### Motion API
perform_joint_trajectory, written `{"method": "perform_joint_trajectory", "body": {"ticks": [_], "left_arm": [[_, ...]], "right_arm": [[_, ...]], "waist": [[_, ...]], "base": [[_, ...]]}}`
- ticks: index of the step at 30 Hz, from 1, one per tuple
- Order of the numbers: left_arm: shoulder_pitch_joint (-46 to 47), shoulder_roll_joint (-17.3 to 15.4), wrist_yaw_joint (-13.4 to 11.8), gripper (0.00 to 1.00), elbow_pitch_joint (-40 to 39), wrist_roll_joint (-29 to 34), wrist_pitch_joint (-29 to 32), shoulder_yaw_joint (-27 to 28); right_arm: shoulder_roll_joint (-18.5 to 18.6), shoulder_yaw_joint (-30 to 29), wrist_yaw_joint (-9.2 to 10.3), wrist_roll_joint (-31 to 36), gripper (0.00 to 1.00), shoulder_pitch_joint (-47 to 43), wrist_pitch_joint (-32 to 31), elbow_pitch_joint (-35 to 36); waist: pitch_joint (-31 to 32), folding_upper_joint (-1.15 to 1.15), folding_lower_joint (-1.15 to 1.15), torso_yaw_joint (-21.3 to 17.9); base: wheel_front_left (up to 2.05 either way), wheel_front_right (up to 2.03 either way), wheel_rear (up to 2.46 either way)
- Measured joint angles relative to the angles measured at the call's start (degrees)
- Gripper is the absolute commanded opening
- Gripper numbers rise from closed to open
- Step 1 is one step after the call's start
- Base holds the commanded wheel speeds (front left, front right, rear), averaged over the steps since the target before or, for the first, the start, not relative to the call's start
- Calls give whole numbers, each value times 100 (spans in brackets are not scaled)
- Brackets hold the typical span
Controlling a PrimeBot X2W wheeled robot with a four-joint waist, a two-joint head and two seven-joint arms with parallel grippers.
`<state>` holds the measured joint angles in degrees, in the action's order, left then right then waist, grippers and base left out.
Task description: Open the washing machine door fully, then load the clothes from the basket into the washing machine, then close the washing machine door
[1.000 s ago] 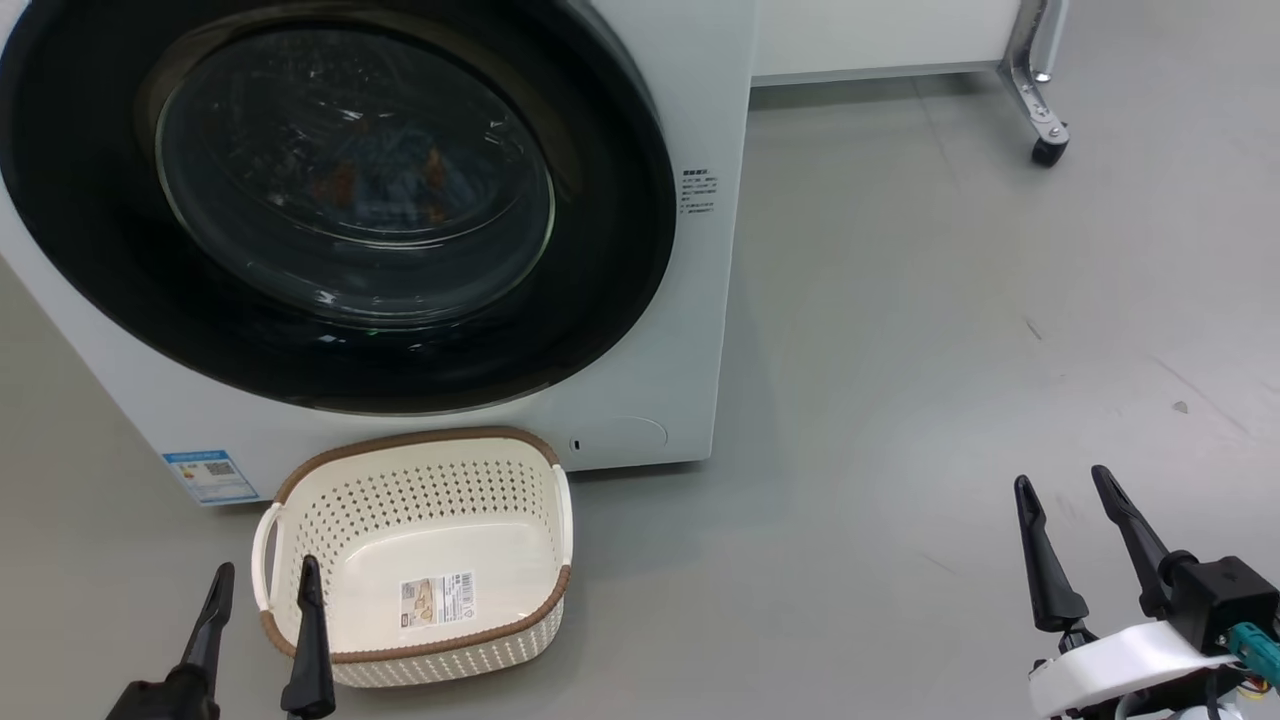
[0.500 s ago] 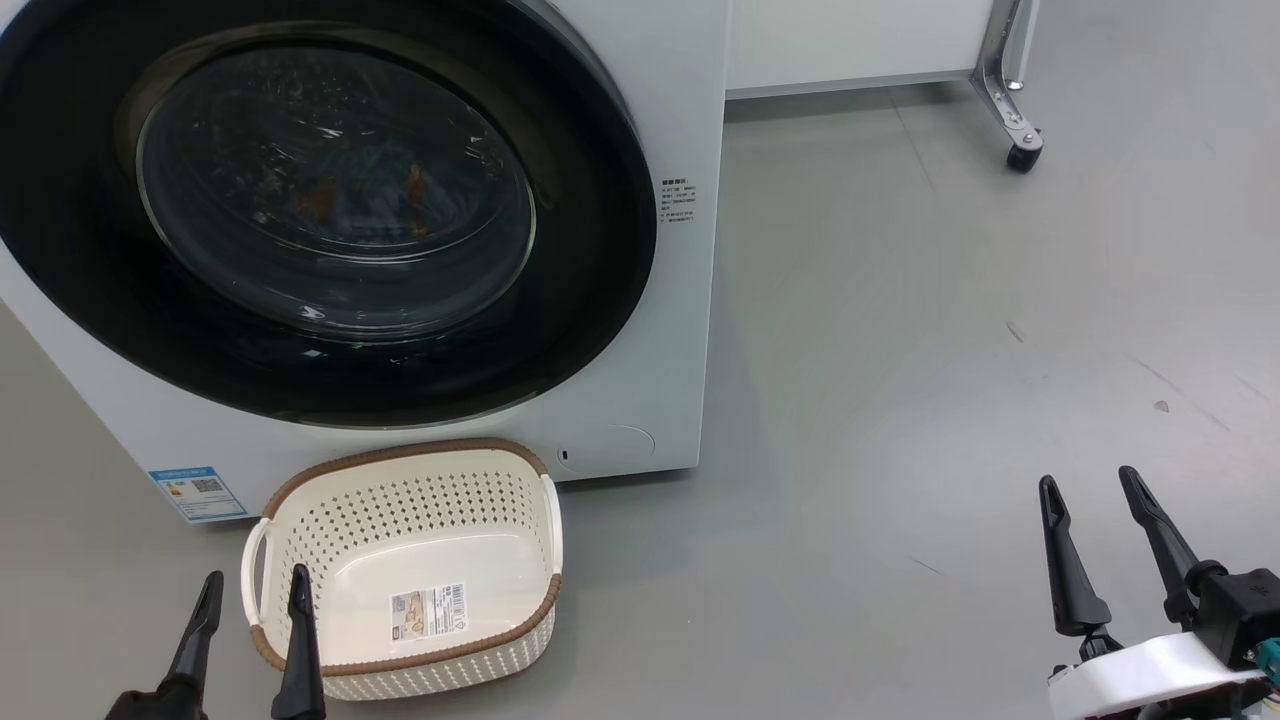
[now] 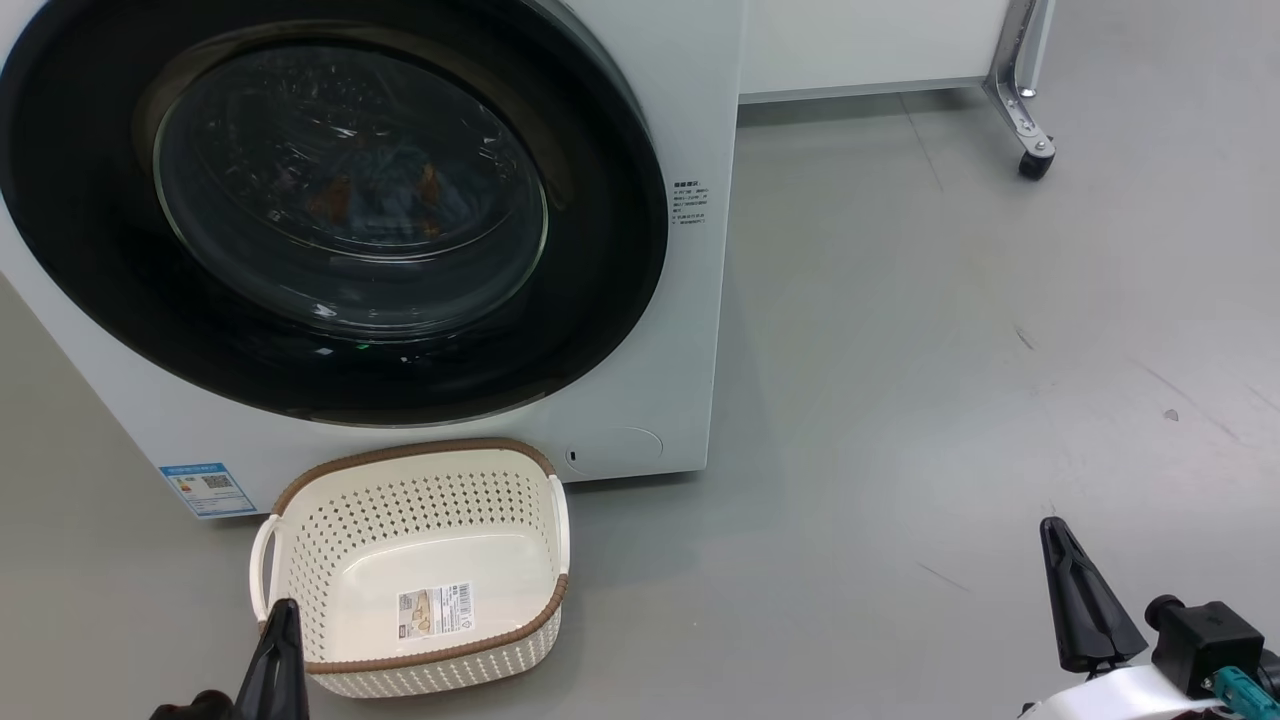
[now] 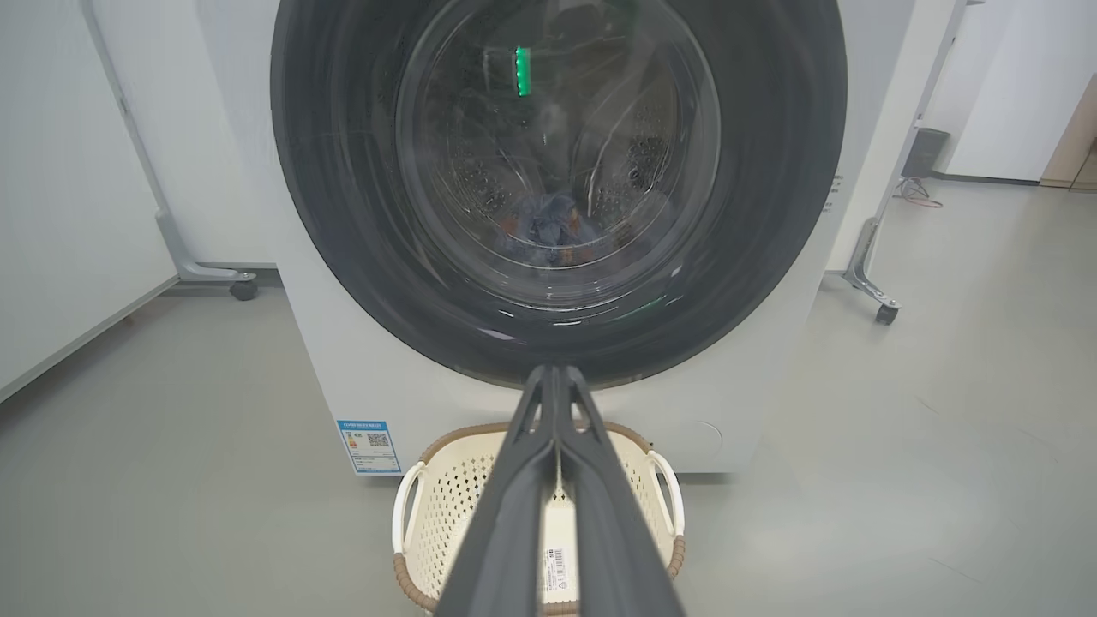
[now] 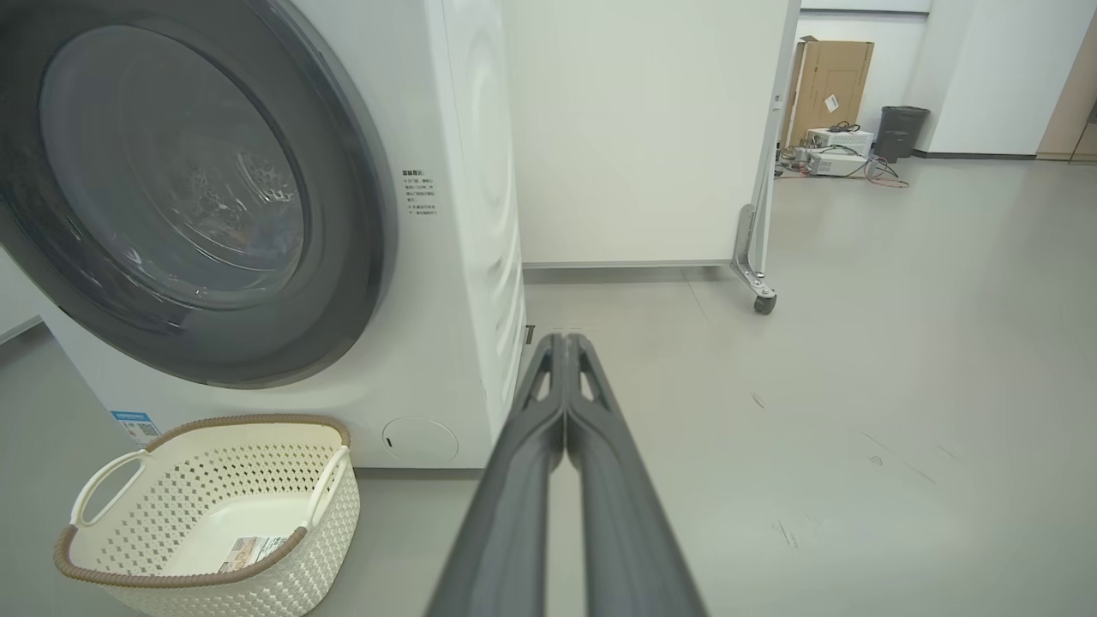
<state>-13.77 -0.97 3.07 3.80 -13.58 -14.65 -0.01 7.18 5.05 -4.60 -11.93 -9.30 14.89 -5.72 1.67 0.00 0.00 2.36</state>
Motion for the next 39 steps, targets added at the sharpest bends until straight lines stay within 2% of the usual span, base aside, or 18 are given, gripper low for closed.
{"method": "perform_joint_trajectory", "body": {"ticks": [8,17,39], "left_arm": [[-1,1,0,0,79,-434,73,-5],[57,0,4,0,141,-1347,272,-1],[467,-15,135,0,389,-2991,739,92]], "right_arm": [[-14,-1,0,-423,0,-25,-52,-20],[-69,-98,-5,-1345,0,7,-231,-56],[-164,-346,-59,-3091,0,280,-708,-281]], "waist": [[-15,0,0,-18],[-33,0,0,-41],[-74,0,0,-92]], "base": [[0,0,0],[0,0,0],[0,0,0]]}}
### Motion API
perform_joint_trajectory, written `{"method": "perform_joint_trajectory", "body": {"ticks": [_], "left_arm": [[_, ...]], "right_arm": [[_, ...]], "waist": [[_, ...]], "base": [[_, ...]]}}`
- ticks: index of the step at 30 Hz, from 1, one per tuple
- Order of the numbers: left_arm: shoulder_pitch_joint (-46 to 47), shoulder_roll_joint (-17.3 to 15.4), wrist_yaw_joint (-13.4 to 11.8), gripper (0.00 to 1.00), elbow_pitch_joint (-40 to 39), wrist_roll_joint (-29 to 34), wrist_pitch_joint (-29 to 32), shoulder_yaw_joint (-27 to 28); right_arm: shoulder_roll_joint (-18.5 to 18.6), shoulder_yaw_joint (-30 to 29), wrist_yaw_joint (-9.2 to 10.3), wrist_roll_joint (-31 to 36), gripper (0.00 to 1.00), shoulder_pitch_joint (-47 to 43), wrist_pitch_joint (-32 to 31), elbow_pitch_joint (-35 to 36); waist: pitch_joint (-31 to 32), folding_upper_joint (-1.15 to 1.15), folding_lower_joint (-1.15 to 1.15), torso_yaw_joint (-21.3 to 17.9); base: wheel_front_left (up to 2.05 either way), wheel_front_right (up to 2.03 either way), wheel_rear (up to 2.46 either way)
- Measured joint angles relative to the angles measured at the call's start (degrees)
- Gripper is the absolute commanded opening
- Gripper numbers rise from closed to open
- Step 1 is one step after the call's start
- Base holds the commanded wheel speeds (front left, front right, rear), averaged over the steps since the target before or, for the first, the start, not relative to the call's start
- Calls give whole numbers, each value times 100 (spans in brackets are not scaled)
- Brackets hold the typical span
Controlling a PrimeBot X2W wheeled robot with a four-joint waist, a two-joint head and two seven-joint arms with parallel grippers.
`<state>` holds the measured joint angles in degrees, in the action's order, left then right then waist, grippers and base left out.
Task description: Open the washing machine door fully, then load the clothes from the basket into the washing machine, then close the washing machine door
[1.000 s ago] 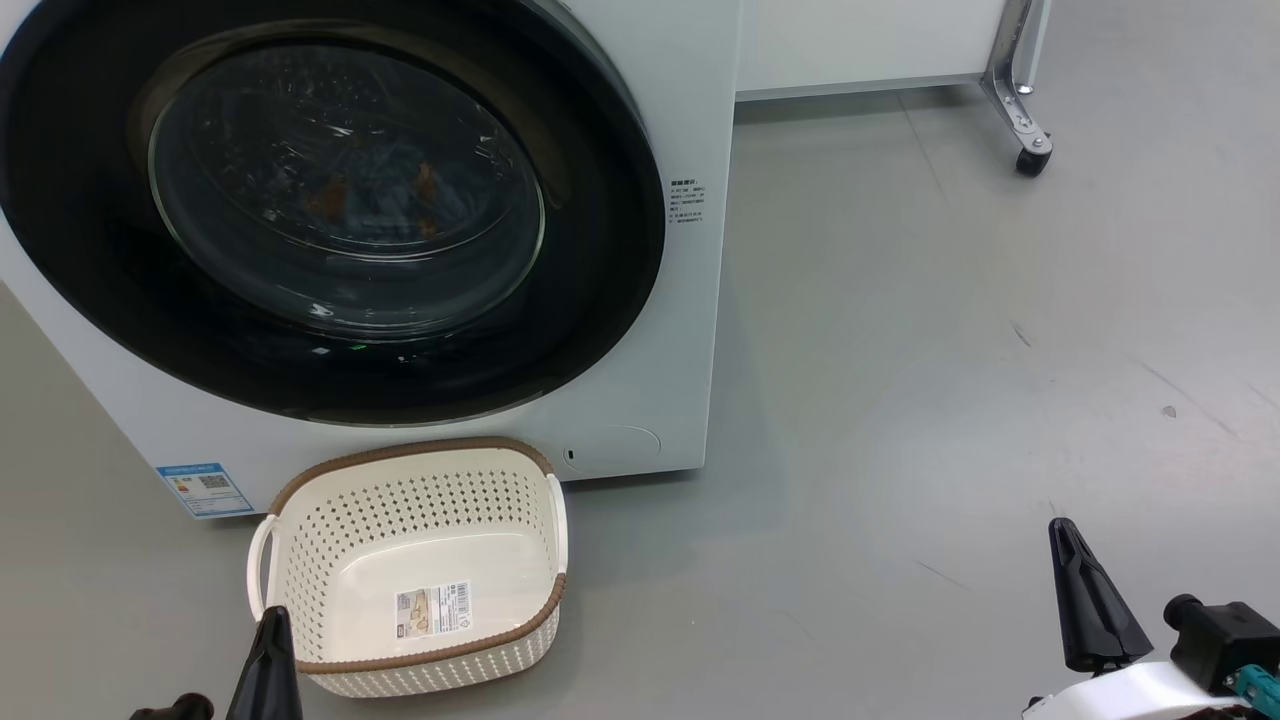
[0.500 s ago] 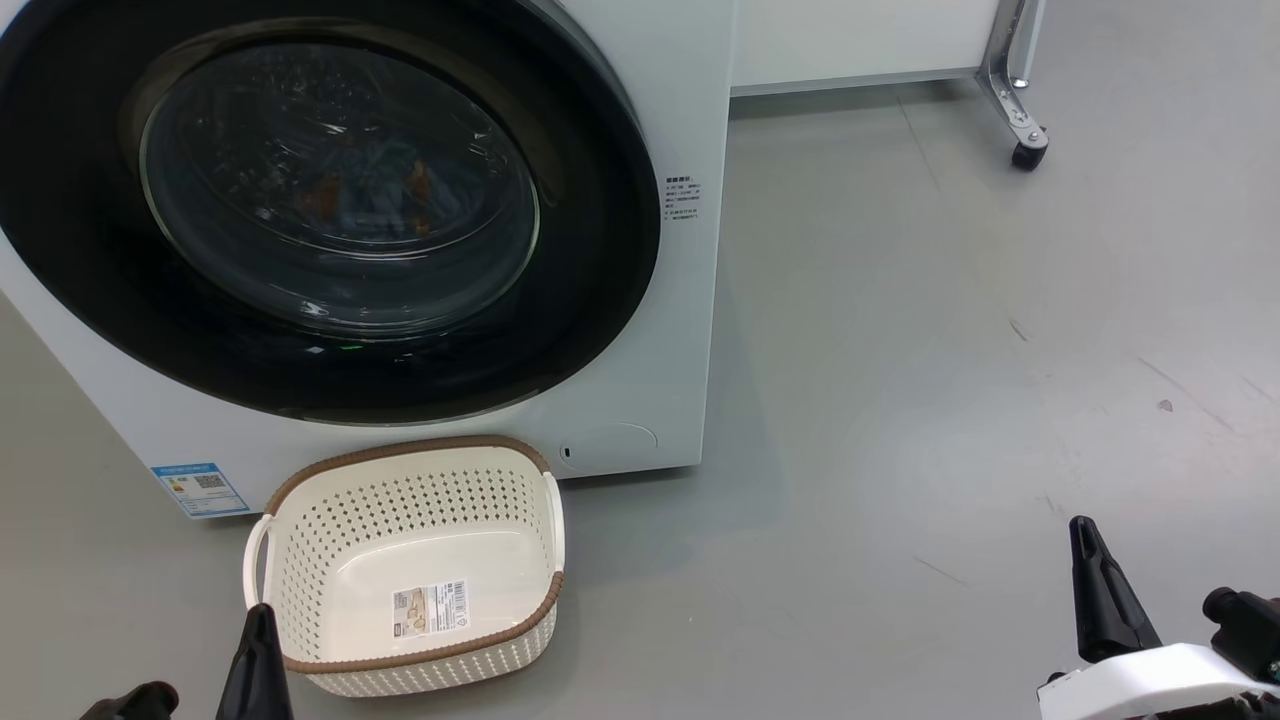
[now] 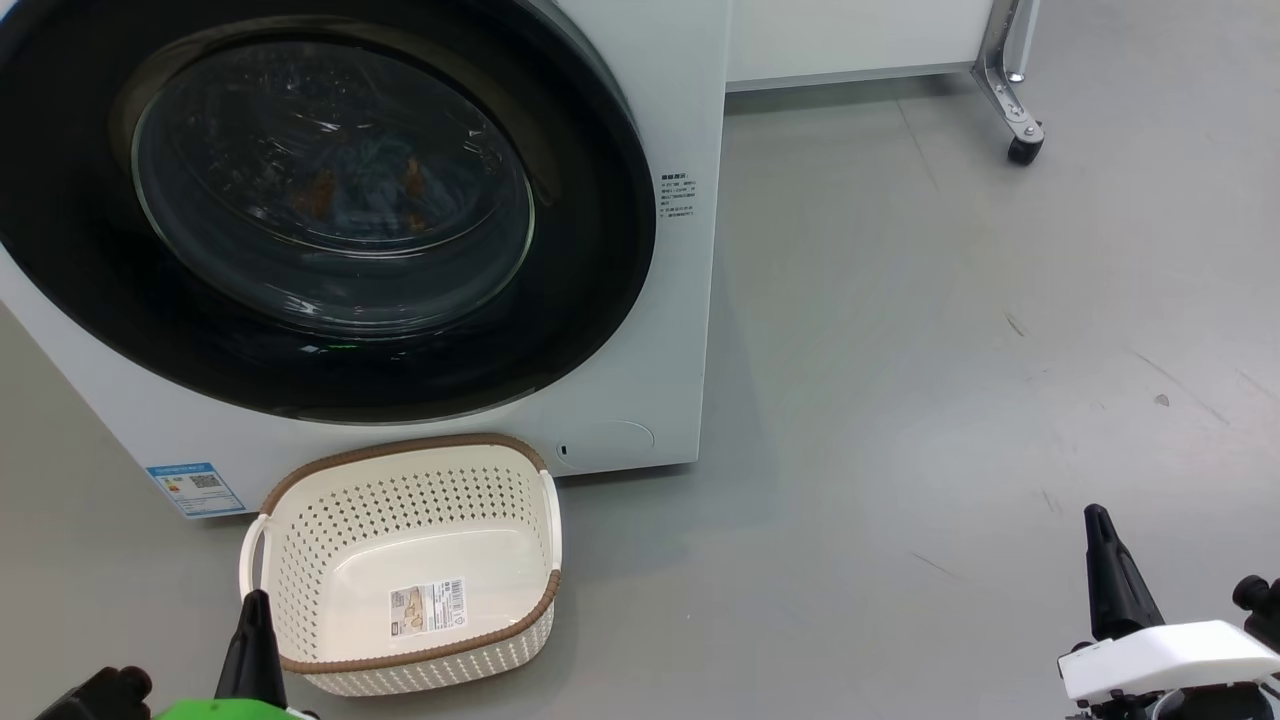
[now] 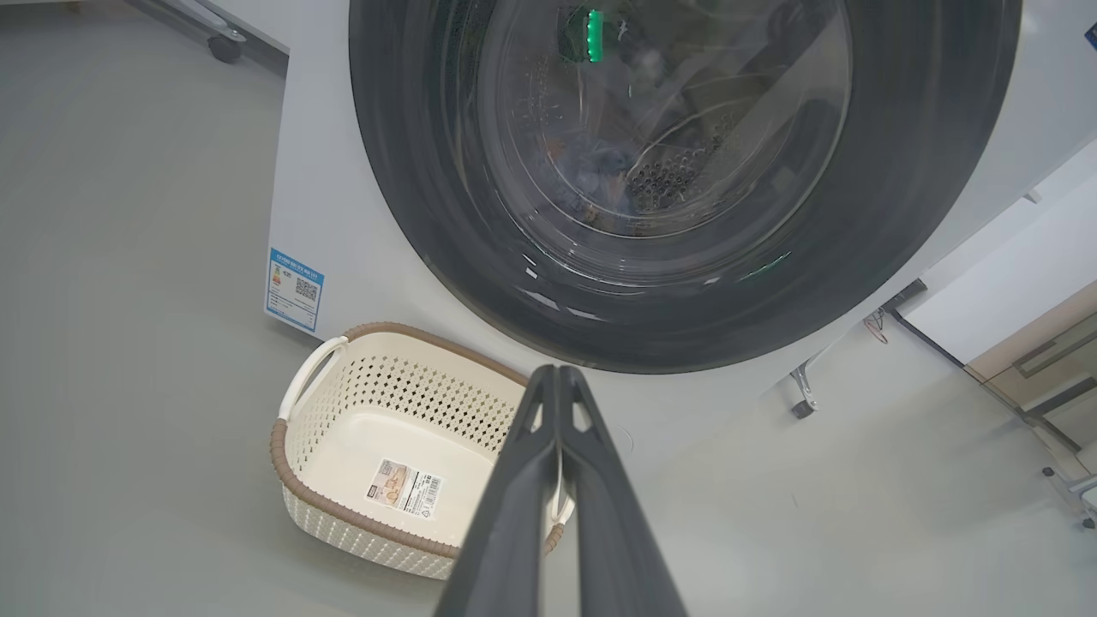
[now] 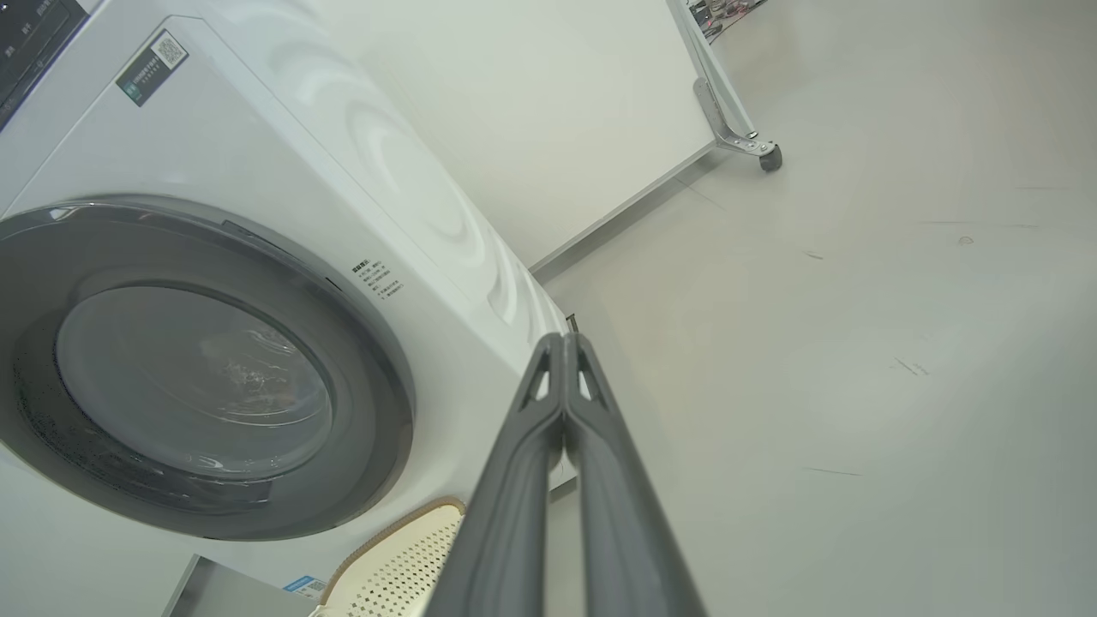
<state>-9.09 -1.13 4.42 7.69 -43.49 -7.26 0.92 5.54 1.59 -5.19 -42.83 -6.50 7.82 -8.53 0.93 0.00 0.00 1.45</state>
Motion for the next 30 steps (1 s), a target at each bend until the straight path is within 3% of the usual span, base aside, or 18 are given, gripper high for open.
{"method": "perform_joint_trajectory", "body": {"ticks": [30], "left_arm": [[540,-69,113,0,380,-2285,575,90]], "right_arm": [[-54,-319,-76,-2334,0,428,-557,-328]], "waist": [[-50,0,0,-67]], "base": [[0,0,0]]}}
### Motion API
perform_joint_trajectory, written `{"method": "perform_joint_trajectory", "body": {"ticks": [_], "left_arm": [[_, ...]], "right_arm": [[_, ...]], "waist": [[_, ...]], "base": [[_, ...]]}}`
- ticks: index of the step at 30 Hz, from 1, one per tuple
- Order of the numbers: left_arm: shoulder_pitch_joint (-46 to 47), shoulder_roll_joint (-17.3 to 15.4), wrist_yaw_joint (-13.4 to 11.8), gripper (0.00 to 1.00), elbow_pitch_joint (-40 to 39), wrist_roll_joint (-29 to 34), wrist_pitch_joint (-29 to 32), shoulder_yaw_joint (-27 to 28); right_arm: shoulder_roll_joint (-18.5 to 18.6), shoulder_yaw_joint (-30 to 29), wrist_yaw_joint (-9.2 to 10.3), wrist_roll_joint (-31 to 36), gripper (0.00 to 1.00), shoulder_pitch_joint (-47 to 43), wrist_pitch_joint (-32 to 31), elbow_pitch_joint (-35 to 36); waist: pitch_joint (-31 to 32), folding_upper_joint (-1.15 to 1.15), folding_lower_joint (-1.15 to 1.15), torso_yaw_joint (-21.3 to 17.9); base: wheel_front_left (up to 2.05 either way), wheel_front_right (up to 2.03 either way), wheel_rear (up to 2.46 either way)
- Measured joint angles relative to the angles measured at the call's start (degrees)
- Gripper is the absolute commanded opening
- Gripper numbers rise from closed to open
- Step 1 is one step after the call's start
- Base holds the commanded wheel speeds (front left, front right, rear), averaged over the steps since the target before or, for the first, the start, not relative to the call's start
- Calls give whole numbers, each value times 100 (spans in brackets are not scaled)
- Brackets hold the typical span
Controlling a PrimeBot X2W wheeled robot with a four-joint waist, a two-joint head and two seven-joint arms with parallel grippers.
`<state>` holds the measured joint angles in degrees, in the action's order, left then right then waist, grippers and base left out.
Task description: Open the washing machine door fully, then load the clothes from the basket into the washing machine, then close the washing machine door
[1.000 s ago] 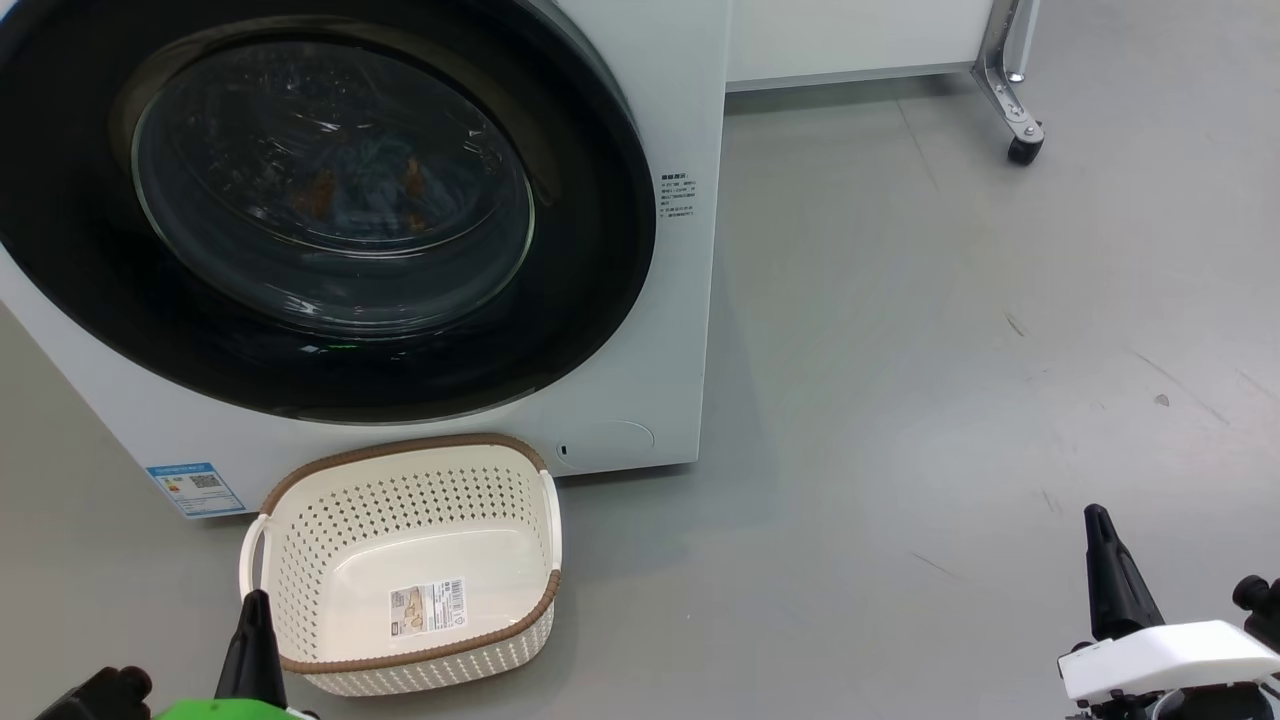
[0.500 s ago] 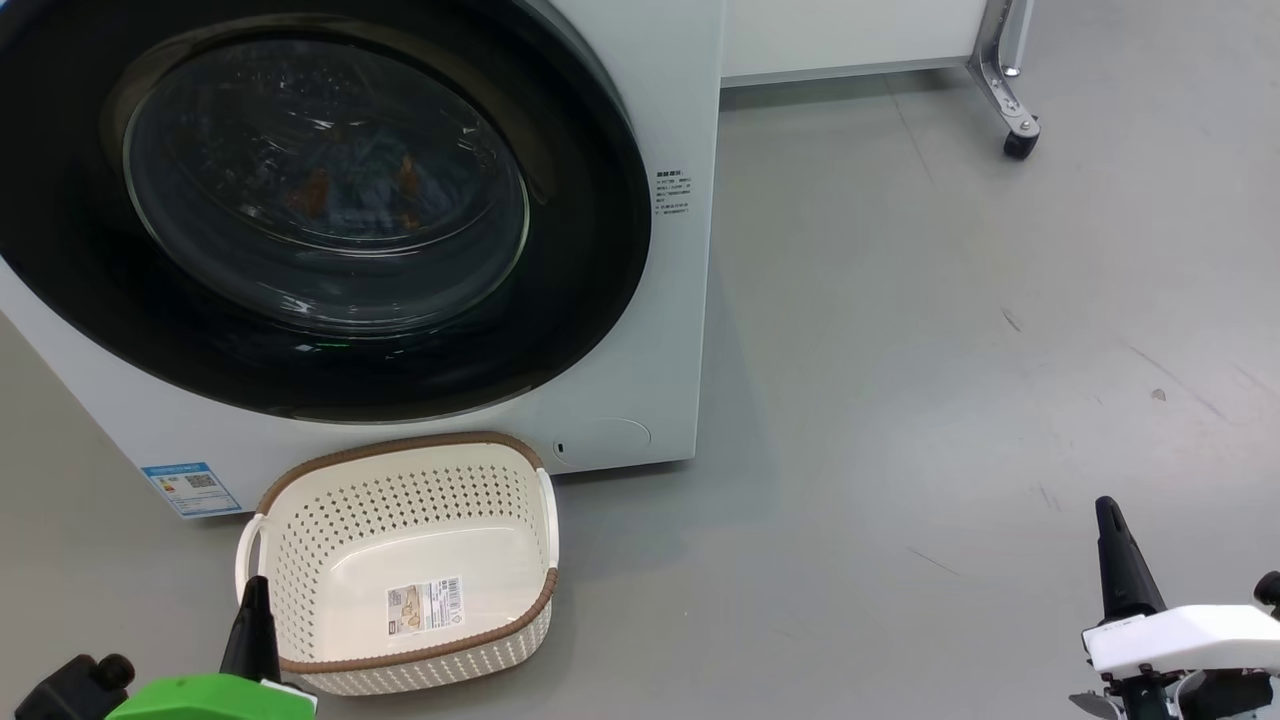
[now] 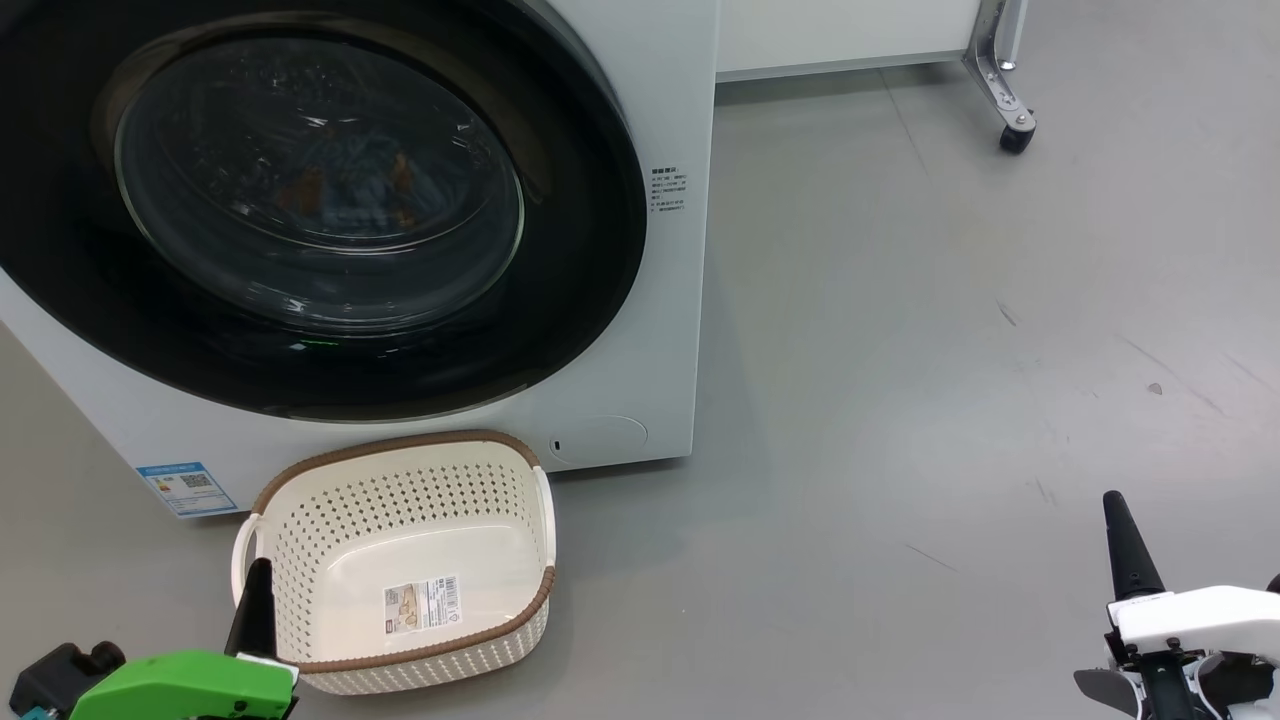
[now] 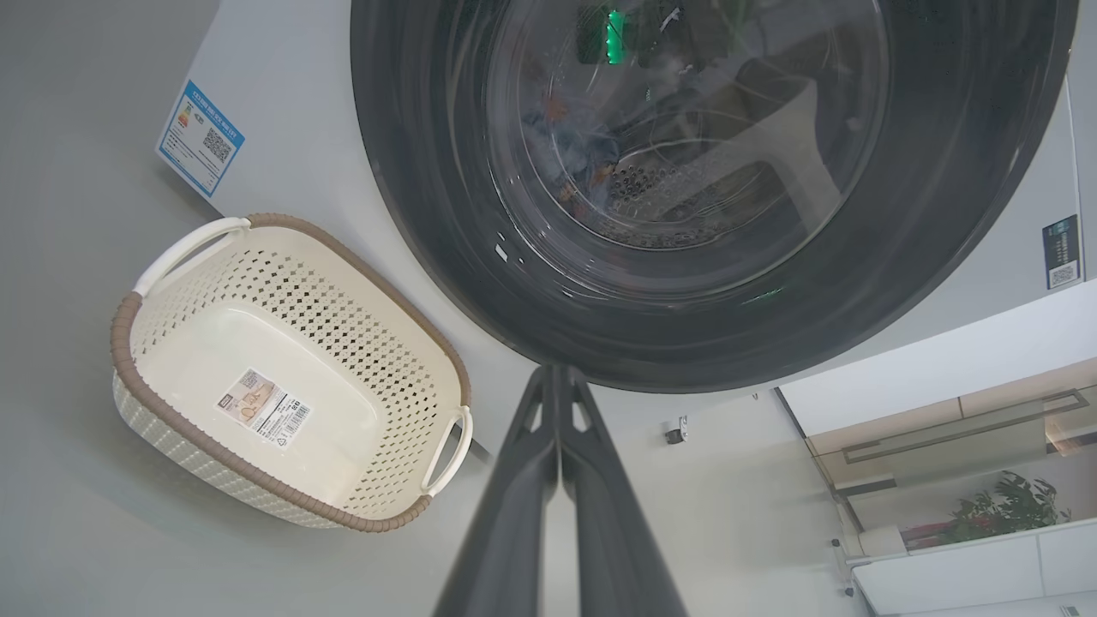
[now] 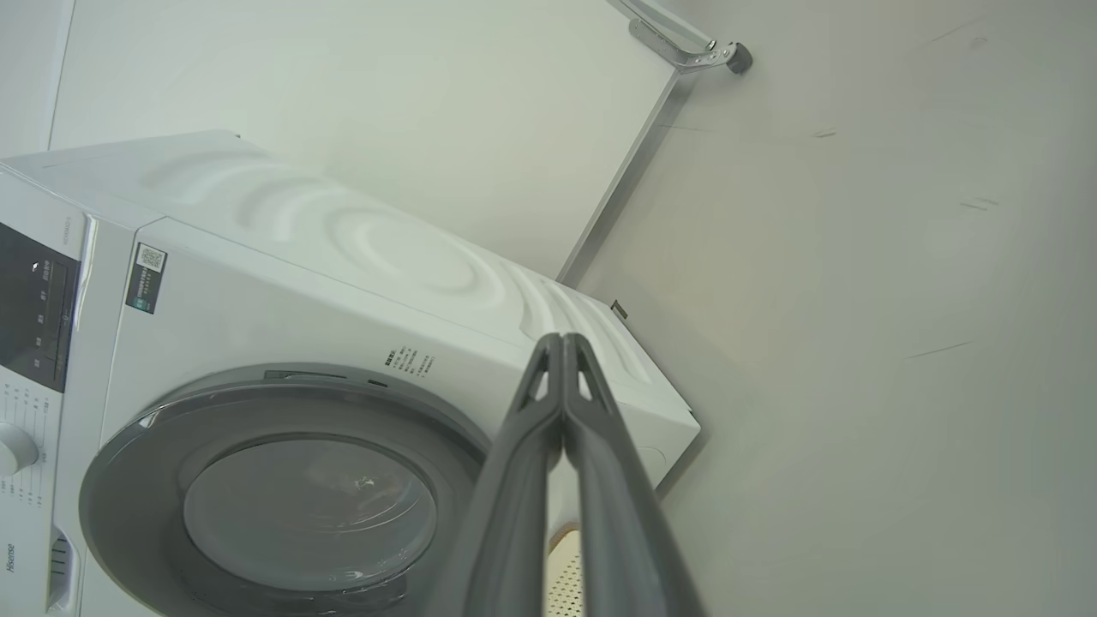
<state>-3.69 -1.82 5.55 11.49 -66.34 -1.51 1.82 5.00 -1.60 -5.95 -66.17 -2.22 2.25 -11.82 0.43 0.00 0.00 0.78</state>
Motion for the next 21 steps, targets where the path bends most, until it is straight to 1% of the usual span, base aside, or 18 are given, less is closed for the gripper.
{"method": "perform_joint_trajectory", "body": {"ticks": [21], "left_arm": [[419,-68,98,0,275,-1667,431,66]], "right_arm": [[-96,-224,-51,-1760,0,336,-427,-252]], "waist": [[-38,0,0,-50]], "base": [[0,0,0]]}}
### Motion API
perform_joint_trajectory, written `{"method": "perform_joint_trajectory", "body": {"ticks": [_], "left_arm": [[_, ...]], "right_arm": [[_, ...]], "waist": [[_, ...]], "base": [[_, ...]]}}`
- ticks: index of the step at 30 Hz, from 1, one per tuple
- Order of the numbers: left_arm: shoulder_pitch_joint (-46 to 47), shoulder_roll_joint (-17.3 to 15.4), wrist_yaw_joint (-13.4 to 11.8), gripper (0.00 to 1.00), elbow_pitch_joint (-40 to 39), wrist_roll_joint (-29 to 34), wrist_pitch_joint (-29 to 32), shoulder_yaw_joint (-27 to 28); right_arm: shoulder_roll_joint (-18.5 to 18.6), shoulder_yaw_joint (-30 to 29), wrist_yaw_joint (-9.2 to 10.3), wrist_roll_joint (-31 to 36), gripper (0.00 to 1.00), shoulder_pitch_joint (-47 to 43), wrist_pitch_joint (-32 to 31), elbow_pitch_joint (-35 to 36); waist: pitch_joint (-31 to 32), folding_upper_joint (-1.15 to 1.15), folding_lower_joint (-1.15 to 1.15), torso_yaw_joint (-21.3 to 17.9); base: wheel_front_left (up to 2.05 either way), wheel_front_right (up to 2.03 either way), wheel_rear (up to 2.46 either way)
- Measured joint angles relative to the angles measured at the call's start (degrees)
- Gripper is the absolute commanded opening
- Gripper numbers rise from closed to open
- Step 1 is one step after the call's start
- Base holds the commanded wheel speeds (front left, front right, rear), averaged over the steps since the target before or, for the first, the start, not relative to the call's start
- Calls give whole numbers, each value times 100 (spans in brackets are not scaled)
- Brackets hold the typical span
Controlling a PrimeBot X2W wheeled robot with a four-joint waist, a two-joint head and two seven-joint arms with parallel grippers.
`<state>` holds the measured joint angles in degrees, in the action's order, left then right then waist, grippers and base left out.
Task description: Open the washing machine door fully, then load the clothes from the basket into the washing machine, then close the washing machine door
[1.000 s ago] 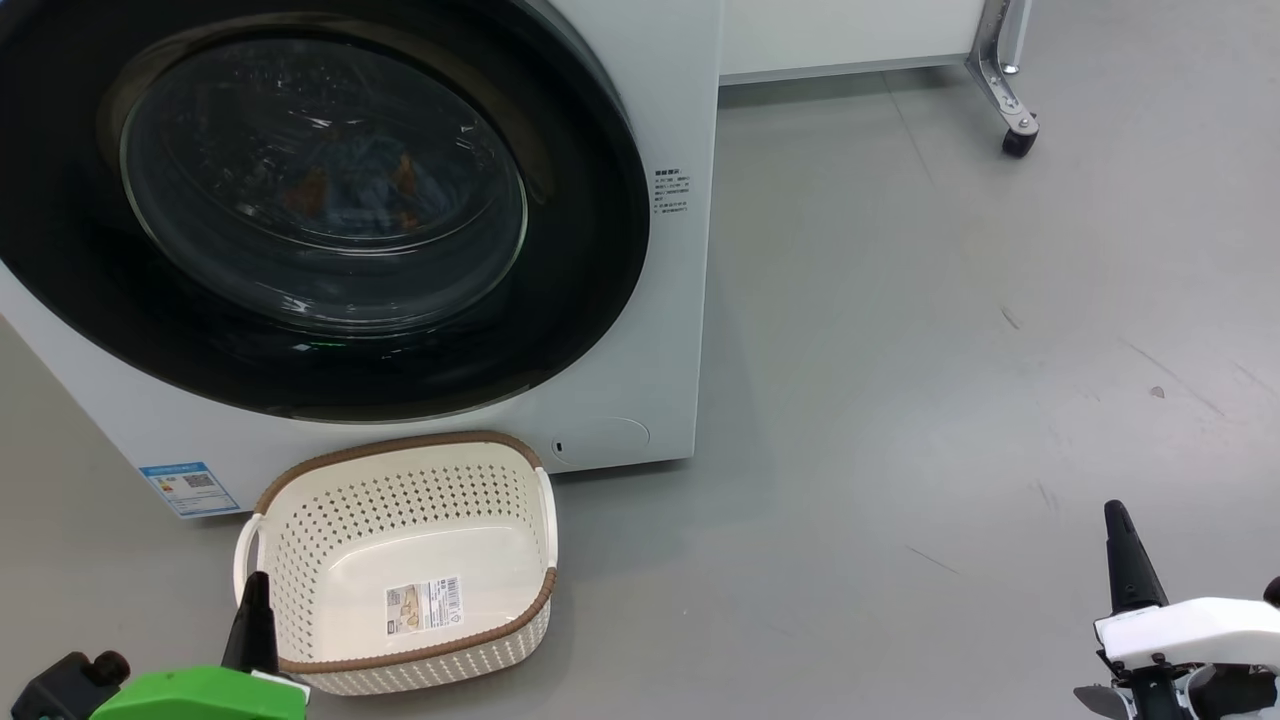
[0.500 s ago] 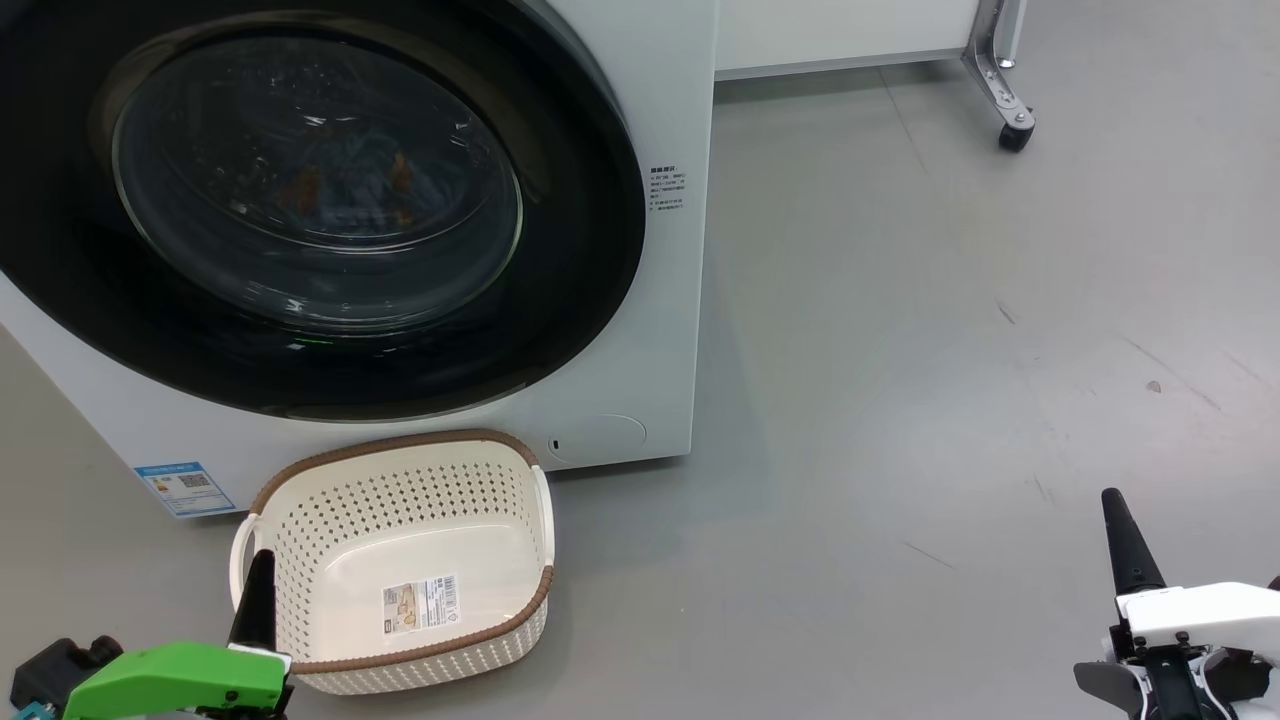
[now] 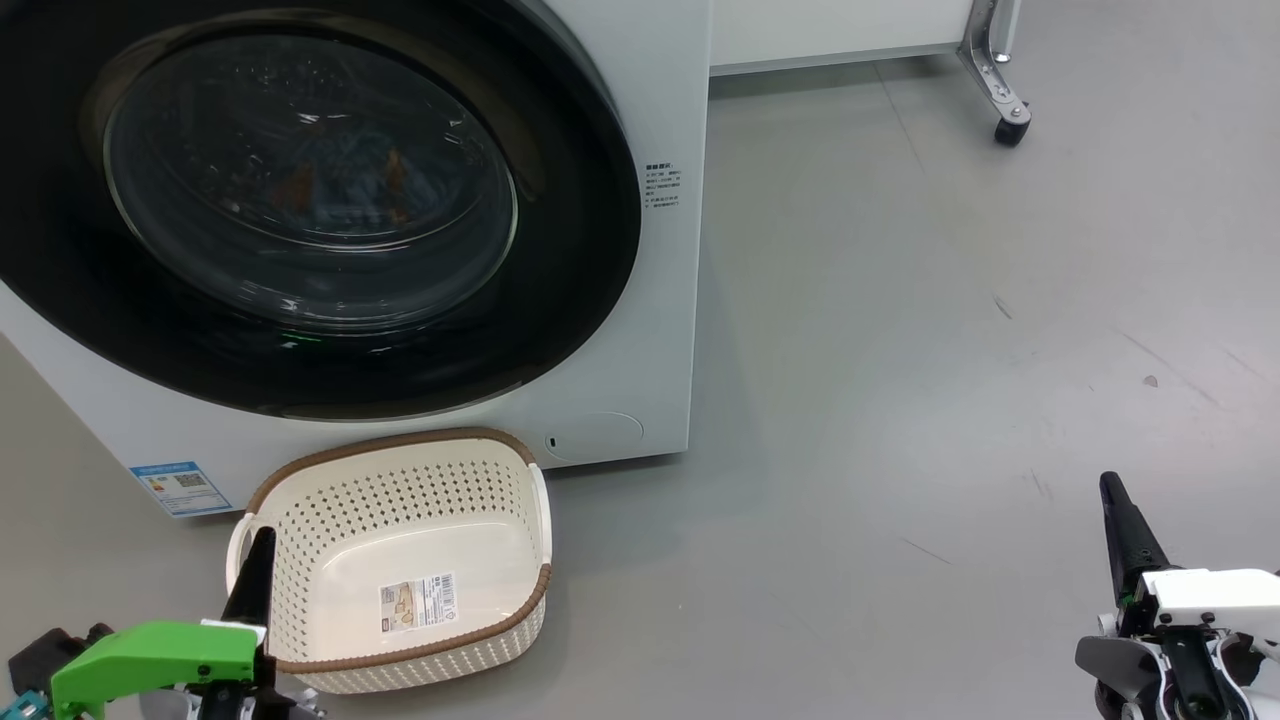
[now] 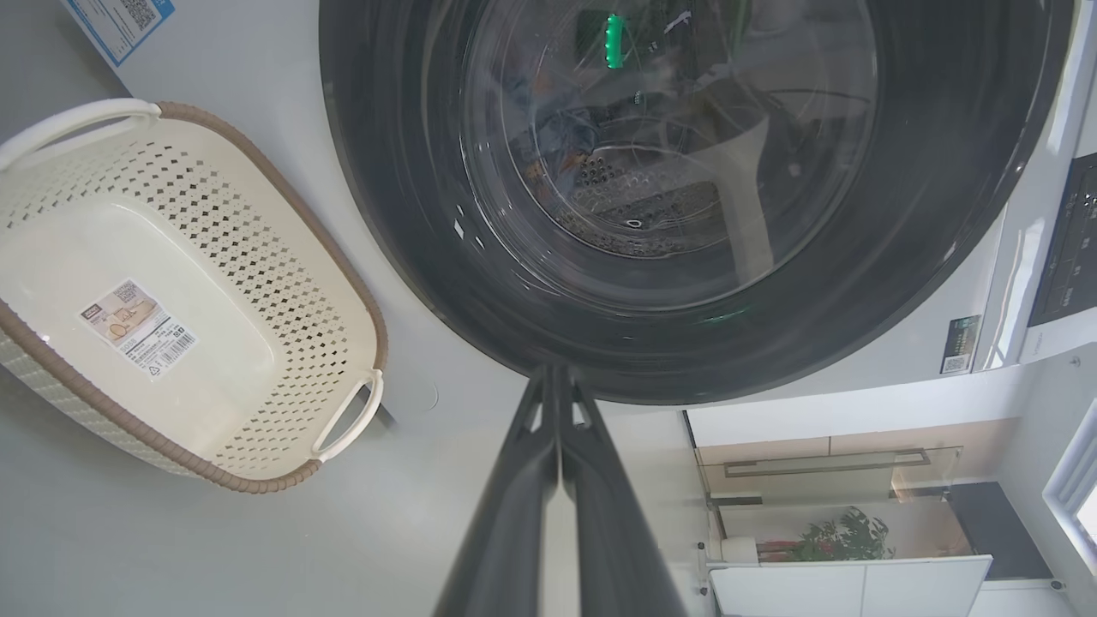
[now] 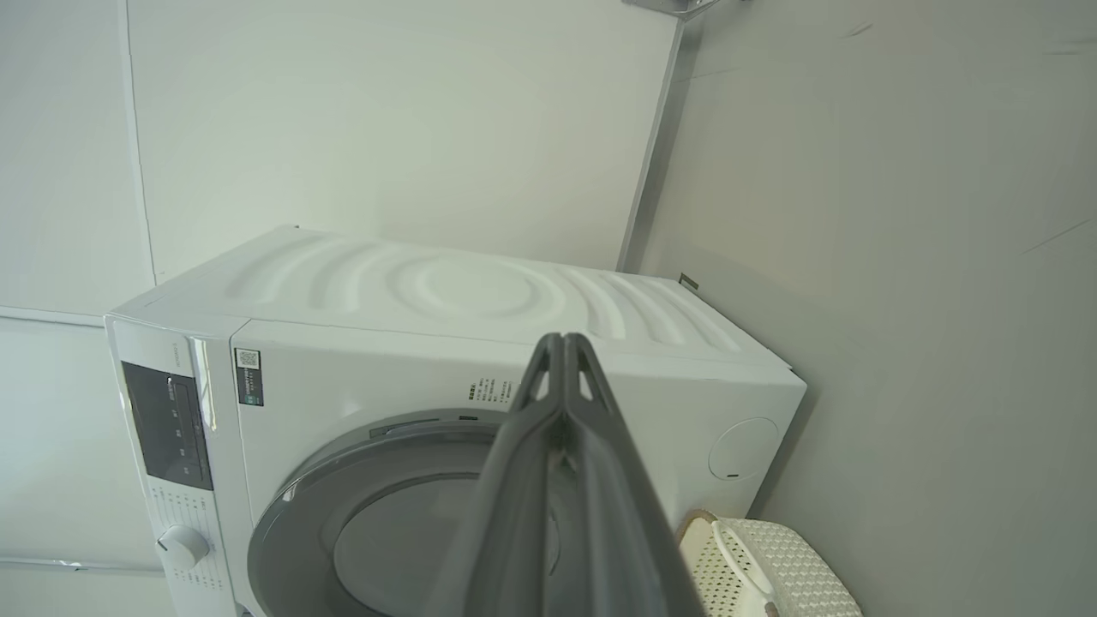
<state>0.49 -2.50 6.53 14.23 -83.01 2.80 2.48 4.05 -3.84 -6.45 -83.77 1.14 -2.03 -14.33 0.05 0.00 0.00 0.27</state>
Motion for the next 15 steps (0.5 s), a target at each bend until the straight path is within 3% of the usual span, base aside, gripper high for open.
{"method": "perform_joint_trajectory", "body": {"ticks": [15], "left_arm": [[253,-16,52,0,155,-971,224,74]], "right_arm": [[-30,-143,-21,-969,0,207,-226,-146]], "waist": [[-20,0,0,-27]], "base": [[0,0,0]]}}
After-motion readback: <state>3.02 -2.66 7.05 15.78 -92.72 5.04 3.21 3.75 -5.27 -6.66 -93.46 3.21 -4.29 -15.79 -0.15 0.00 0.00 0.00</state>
